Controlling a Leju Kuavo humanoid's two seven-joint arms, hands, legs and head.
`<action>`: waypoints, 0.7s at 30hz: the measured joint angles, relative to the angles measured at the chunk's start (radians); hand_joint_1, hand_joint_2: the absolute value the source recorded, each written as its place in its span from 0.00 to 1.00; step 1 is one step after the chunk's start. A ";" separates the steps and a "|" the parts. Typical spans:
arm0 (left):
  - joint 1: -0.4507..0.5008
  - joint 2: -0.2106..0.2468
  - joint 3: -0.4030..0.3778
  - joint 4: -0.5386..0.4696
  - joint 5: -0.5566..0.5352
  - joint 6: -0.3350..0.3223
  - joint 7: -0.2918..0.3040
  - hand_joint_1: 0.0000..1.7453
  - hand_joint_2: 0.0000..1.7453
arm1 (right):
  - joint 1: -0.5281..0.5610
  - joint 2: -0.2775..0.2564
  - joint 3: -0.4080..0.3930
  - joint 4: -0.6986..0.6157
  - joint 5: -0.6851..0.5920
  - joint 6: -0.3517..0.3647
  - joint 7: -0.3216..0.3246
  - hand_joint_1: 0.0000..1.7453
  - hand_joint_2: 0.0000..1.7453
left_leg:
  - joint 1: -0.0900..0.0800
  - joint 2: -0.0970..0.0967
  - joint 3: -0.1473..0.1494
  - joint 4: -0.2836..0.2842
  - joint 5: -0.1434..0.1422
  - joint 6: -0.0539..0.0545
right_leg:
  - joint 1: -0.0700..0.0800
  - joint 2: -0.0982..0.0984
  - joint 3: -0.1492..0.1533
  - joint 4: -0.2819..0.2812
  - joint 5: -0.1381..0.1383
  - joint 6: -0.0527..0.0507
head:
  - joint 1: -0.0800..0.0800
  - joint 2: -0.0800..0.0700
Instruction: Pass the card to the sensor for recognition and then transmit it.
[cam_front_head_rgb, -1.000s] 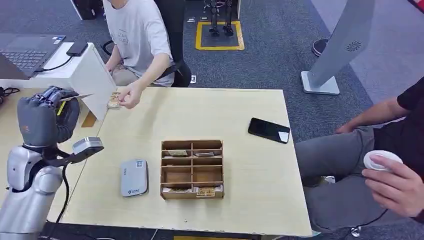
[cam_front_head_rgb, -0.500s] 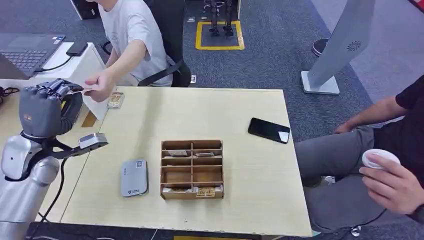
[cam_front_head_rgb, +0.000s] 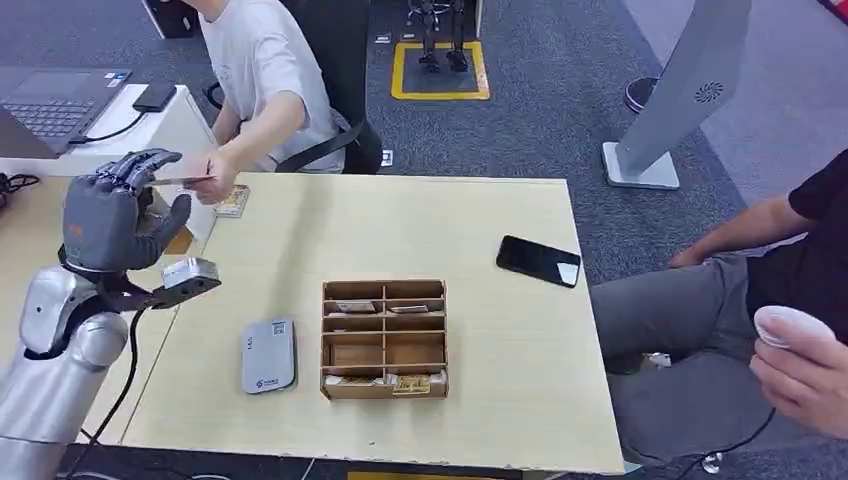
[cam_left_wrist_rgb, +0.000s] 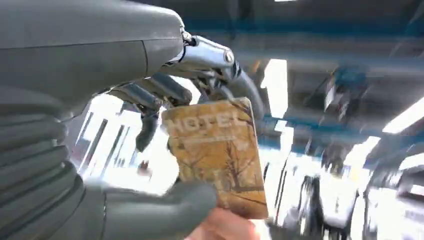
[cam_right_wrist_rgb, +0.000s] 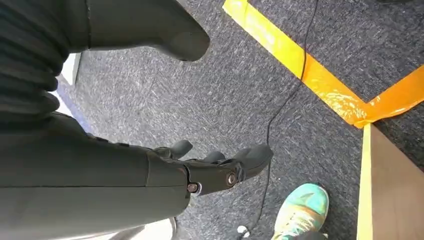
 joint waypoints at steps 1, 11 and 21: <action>0.000 -0.005 -0.001 0.000 0.015 -0.014 0.007 0.00 1.00 | 0.000 0.000 0.000 0.000 -0.003 -0.002 0.000 0.00 1.00 | 0.000 0.000 0.000 0.000 0.000 0.000 | 0.000 0.000 0.000 0.000 0.000 0.000 | 0.000 0.000; -0.002 -0.024 -0.007 -0.001 0.029 -0.028 0.012 0.00 1.00 | 0.001 0.000 0.000 -0.002 -0.006 -0.011 0.000 0.00 1.00 | 0.000 0.000 0.000 0.000 0.000 0.000 | 0.000 0.000 0.000 0.000 0.000 0.000 | 0.000 0.000; -0.002 -0.029 -0.011 -0.001 0.029 -0.028 0.012 0.00 1.00 | 0.001 0.000 0.000 -0.002 -0.006 -0.011 0.000 0.00 1.00 | 0.000 0.000 0.000 0.000 0.000 0.000 | 0.000 0.000 0.000 0.000 0.000 0.000 | 0.000 0.000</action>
